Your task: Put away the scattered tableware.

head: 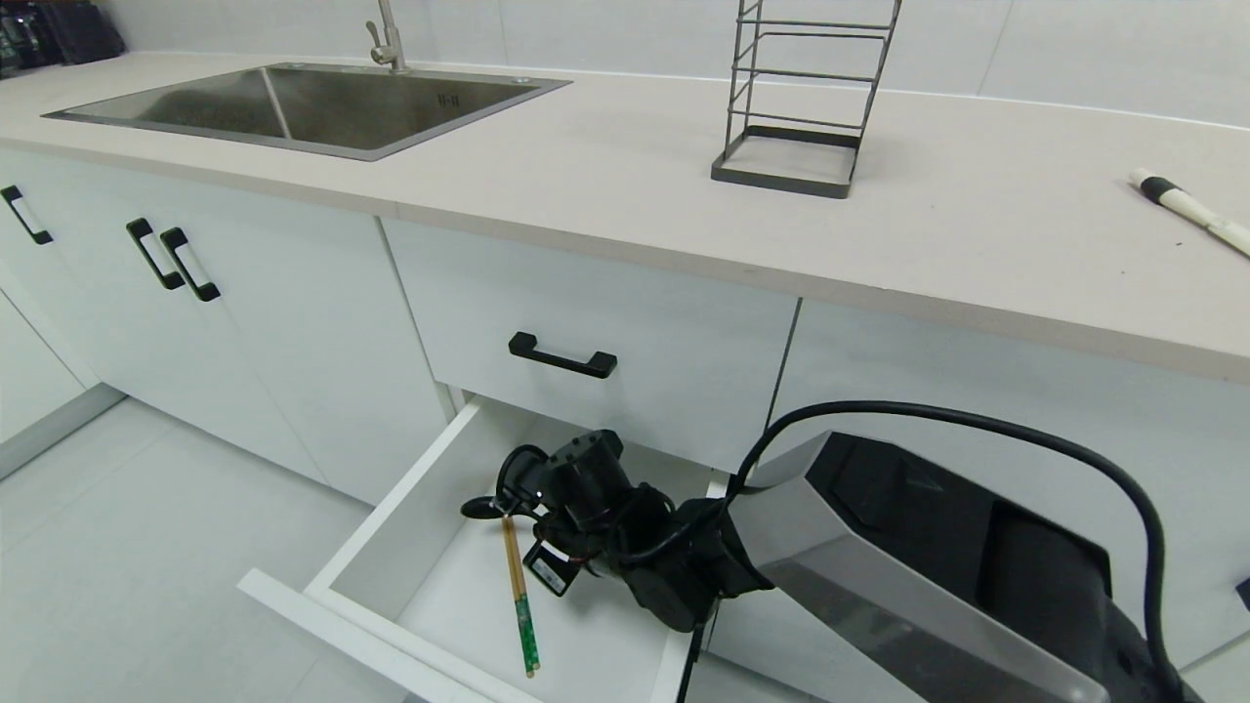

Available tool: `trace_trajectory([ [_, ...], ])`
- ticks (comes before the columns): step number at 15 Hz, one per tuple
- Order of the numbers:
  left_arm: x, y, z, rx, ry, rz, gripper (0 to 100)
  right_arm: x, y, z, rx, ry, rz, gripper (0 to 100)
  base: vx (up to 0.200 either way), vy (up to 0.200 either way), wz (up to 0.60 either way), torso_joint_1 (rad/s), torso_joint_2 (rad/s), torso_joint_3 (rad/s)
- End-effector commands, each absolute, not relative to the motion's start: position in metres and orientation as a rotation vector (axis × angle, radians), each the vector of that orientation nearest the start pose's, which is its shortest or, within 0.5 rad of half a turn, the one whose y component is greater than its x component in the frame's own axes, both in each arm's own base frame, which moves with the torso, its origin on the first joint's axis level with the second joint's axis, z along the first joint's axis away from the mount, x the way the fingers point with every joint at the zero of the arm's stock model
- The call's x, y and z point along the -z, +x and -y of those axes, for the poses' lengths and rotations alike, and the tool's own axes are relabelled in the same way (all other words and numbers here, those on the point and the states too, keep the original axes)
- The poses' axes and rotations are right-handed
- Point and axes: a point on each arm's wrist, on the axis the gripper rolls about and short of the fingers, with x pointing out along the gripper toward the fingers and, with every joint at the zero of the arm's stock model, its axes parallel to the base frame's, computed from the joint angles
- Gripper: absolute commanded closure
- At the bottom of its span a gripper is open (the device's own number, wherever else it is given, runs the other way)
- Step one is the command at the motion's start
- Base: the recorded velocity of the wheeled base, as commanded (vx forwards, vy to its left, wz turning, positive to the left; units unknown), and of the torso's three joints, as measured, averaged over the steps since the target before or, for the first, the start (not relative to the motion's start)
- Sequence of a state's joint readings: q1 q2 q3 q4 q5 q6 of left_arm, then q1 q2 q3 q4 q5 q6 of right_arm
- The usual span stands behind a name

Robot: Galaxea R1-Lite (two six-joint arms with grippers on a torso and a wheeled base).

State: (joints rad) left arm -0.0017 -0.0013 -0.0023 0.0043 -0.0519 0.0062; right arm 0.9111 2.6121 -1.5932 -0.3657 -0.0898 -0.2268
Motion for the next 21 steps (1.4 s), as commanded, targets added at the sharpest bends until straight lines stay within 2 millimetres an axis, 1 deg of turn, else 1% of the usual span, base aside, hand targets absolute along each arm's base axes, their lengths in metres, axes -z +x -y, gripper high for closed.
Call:
trace_trajectory([
  [1, -0.076, -0.023, 0.001, 0.054, 0.006, -0.001, 0, 0.025, 0.308, -0.394, -0.858, -0.532, -0.501, 100, 0.000, 0.000, 0.00, 0.000, 0.00, 0.000],
  [10, -0.076, -0.023, 0.001, 0.054, 0.006, -0.001, 0, 0.037, 0.313, -0.399, -0.856, -0.537, -0.516, 100, 0.000, 0.000, 0.00, 0.000, 0.00, 0.000],
  [13, -0.076, -0.023, 0.001, 0.054, 0.006, -0.001, 0, 0.037, 0.317, -0.404, -0.855, -0.525, -0.496, 100, 0.000, 0.000, 0.00, 0.000, 0.00, 0.000],
  [21, -0.076, -0.023, 0.001, 0.054, 0.006, -0.001, 0, 0.040, 0.318, -0.405, -0.859, -0.530, -0.493, 100, 0.000, 0.000, 0.00, 0.000, 0.00, 0.000],
])
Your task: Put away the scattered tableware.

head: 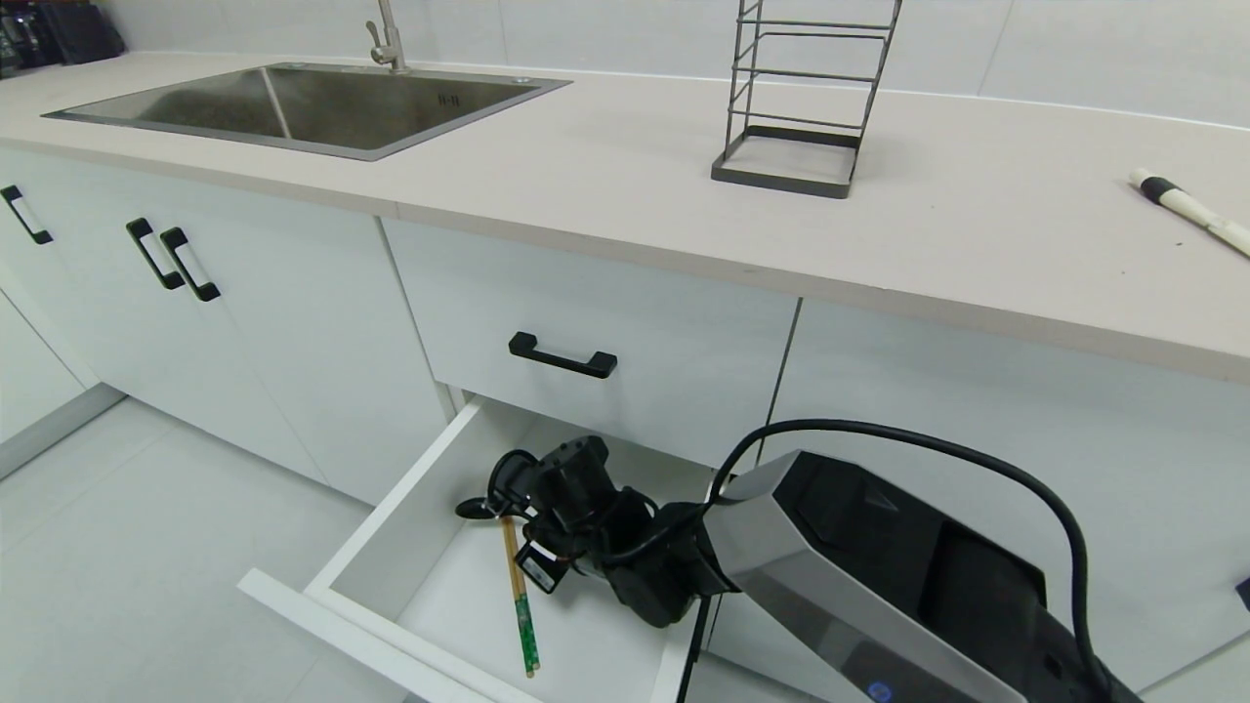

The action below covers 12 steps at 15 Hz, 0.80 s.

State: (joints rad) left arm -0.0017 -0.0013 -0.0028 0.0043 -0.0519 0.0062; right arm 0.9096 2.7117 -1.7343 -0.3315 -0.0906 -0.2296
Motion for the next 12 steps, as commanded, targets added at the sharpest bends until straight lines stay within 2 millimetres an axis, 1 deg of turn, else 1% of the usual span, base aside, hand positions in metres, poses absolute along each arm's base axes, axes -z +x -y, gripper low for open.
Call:
trace_trajectory([
  [1, -0.076, -0.023, 0.001, 0.054, 0.006, -0.001, 0, 0.041, 0.318, -0.405, -0.859, -0.532, -0.496, 0, 0.000, 0.000, 0.00, 0.000, 0.00, 0.000],
  [5, -0.075, -0.023, 0.001, 0.054, 0.006, -0.003, 0, 0.035, 0.315, -0.408, -0.865, -0.530, -0.496, 0, 0.000, 0.000, 0.00, 0.000, 0.00, 0.000],
  [7, -0.075, -0.023, 0.001, 0.054, 0.006, -0.003, 0, 0.003, 0.307, -0.416, -0.886, -0.505, -0.436, 0, 0.000, 0.000, 0.00, 0.000, 0.00, 0.000],
  [9, -0.076, -0.023, 0.001, 0.054, 0.006, -0.001, 0, -0.038, 0.288, -0.422, -0.919, -0.481, -0.368, 0, 0.000, 0.000, 0.00, 0.000, 0.00, 0.000],
  [11, -0.076, -0.023, 0.001, 0.054, 0.006, -0.001, 0, -0.064, 0.266, -0.420, -0.951, -0.477, -0.341, 0, 0.000, 0.000, 0.00, 0.000, 0.00, 0.000],
  [12, -0.075, -0.023, 0.001, 0.054, 0.006, -0.003, 0, -0.069, 0.259, -0.418, -0.962, -0.479, -0.339, 0, 0.000, 0.000, 0.00, 0.000, 0.00, 0.000],
])
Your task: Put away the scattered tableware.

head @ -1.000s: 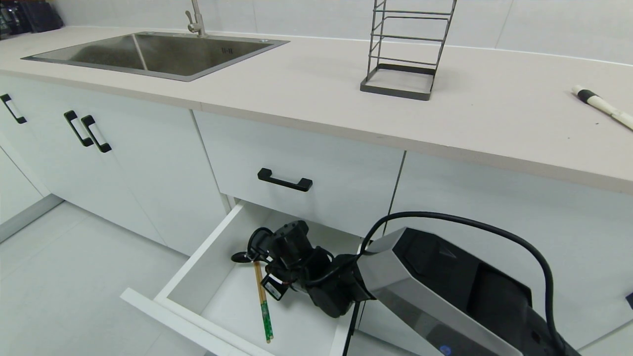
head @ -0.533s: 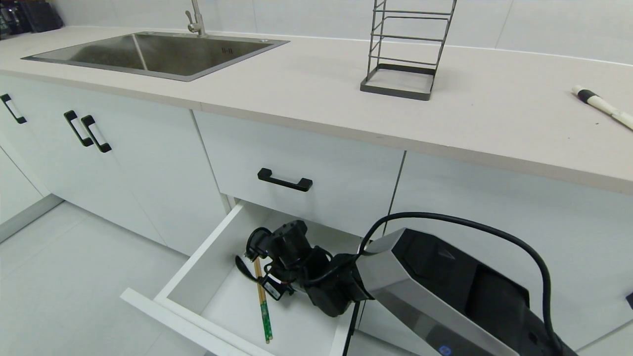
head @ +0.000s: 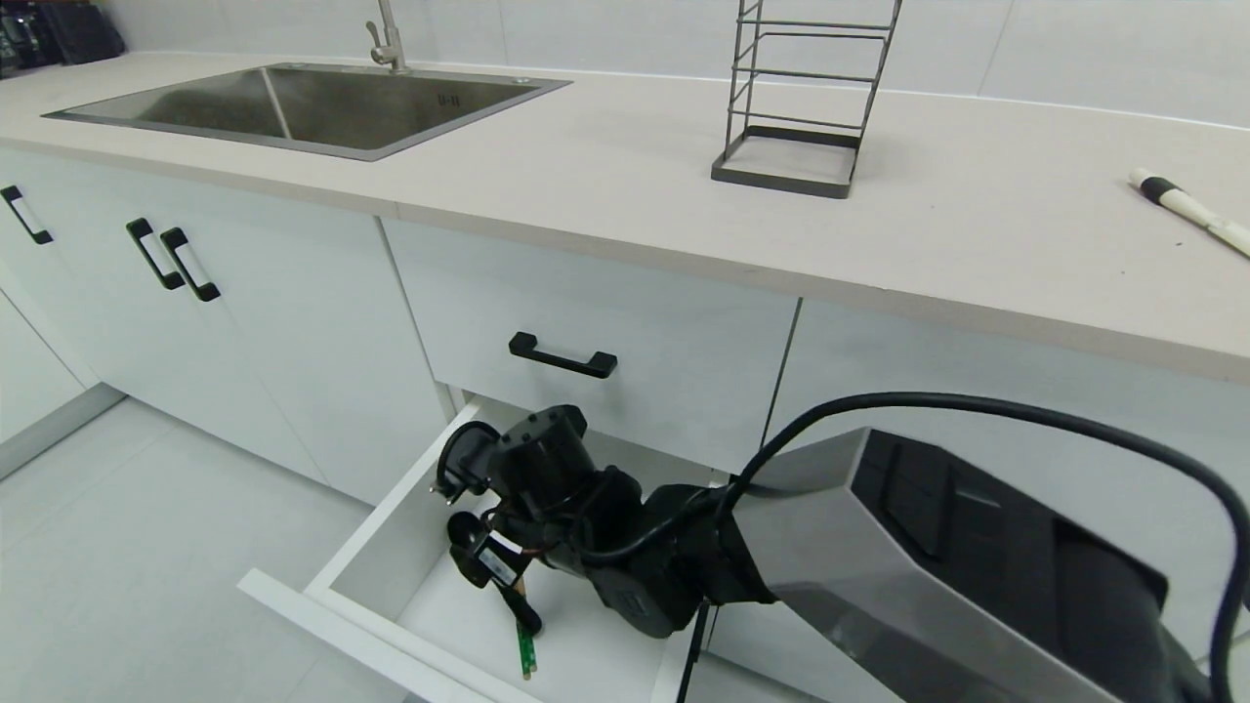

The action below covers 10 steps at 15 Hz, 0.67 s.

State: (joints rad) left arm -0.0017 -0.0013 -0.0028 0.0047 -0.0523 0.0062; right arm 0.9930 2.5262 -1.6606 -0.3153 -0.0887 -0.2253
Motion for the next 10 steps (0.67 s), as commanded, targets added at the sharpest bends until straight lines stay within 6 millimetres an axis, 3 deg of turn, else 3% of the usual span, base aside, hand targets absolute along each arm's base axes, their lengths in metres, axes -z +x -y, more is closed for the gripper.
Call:
trace_trajectory([
  [1, -0.075, -0.023, 0.001, 0.054, 0.006, -0.003, 0, -0.082, 0.243, -0.413, -0.984, -0.486, -0.333, 0, 0.000, 0.000, 0.00, 0.000, 0.00, 0.000],
  [3, -0.076, -0.023, 0.001, 0.054, 0.006, -0.001, 0, -0.092, 0.234, -0.405, -0.992, -0.487, -0.332, 0, 0.000, 0.000, 0.00, 0.000, 0.00, 0.000],
  [5, -0.076, -0.023, 0.001, 0.054, 0.006, -0.001, 0, -0.118, 0.209, -0.382, -1.015, -0.480, -0.308, 0, 0.000, 0.000, 0.00, 0.000, 0.00, 0.000],
  [10, -0.076, -0.023, 0.001, 0.054, 0.006, -0.001, 0, -0.139, 0.180, -0.329, -1.017, -0.451, -0.251, 0, 0.000, 0.000, 0.00, 0.000, 0.00, 0.000],
])
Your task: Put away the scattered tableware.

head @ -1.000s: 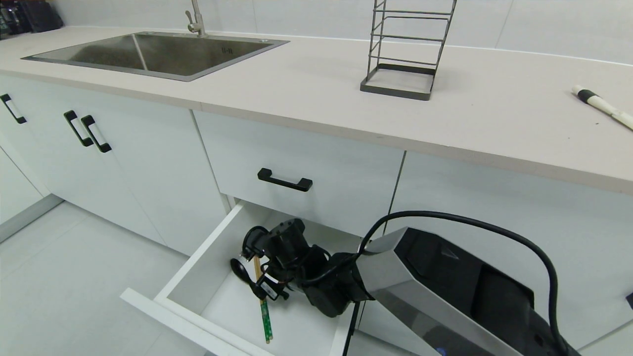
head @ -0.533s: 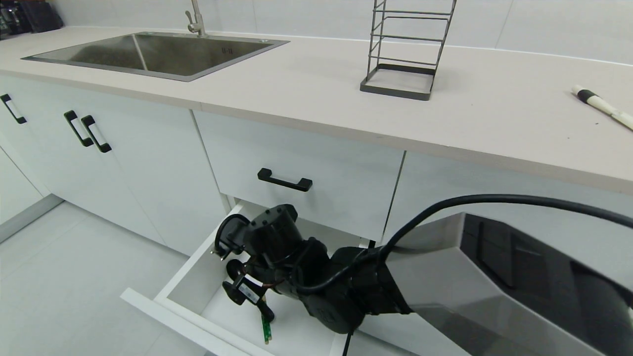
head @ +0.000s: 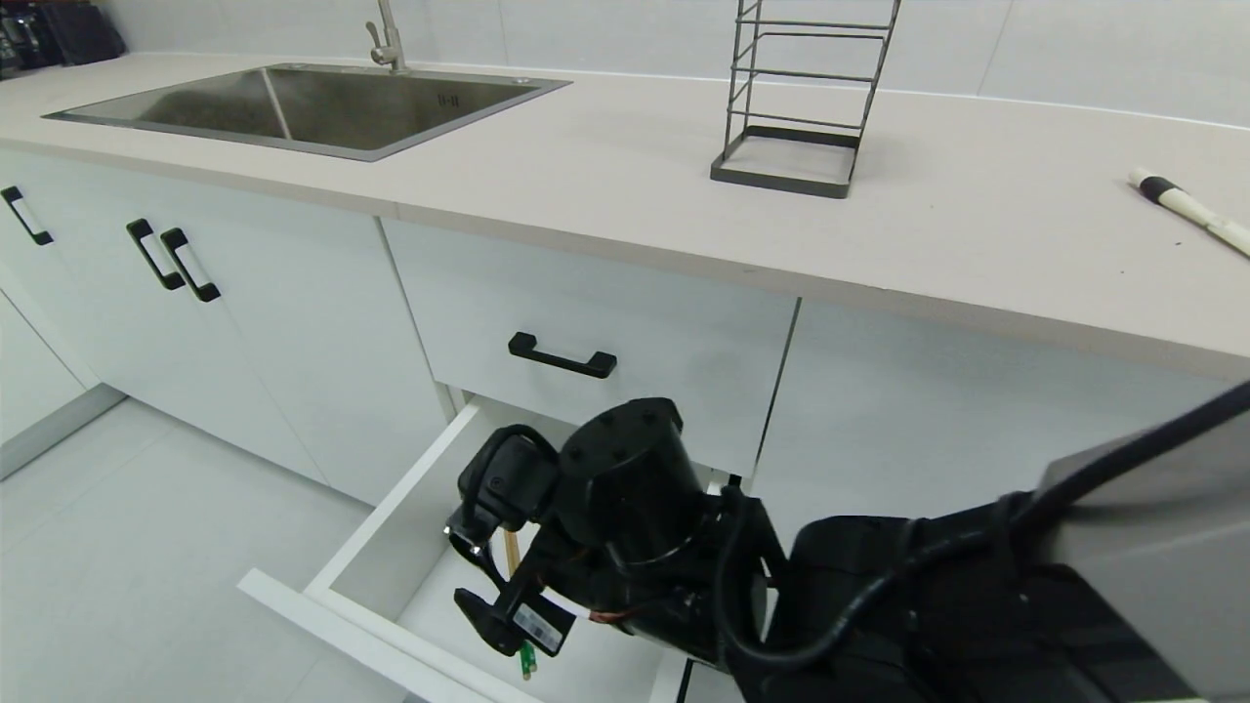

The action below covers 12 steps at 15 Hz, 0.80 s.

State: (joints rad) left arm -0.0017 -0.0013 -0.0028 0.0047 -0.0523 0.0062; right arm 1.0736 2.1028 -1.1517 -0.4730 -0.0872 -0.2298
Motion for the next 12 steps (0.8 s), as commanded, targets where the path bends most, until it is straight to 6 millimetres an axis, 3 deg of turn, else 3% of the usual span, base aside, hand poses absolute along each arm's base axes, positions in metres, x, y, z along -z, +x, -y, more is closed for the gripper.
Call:
trace_trajectory([
  [1, -0.076, -0.023, 0.001, 0.054, 0.006, -0.001, 0, -0.140, 0.175, -0.318, -1.015, -0.445, -0.245, 0, 0.000, 0.000, 0.00, 0.000, 0.00, 0.000],
  [5, -0.075, -0.023, 0.001, 0.054, 0.006, -0.003, 0, -0.122, 0.161, -0.271, -1.000, -0.420, -0.199, 0, 0.000, 0.000, 0.00, 0.000, 0.00, 0.000],
  [8, -0.076, -0.023, 0.001, 0.054, 0.006, -0.001, 0, -0.134, 0.170, -0.256, -0.967, -0.395, -0.169, 0, 0.000, 0.000, 0.00, 0.000, 0.00, 0.000],
  [12, -0.076, -0.023, 0.001, 0.054, 0.006, -0.001, 0, -0.129, 0.177, -0.240, -0.954, -0.454, -0.171, 0, 0.000, 0.000, 0.00, 0.000, 0.00, 0.000],
])
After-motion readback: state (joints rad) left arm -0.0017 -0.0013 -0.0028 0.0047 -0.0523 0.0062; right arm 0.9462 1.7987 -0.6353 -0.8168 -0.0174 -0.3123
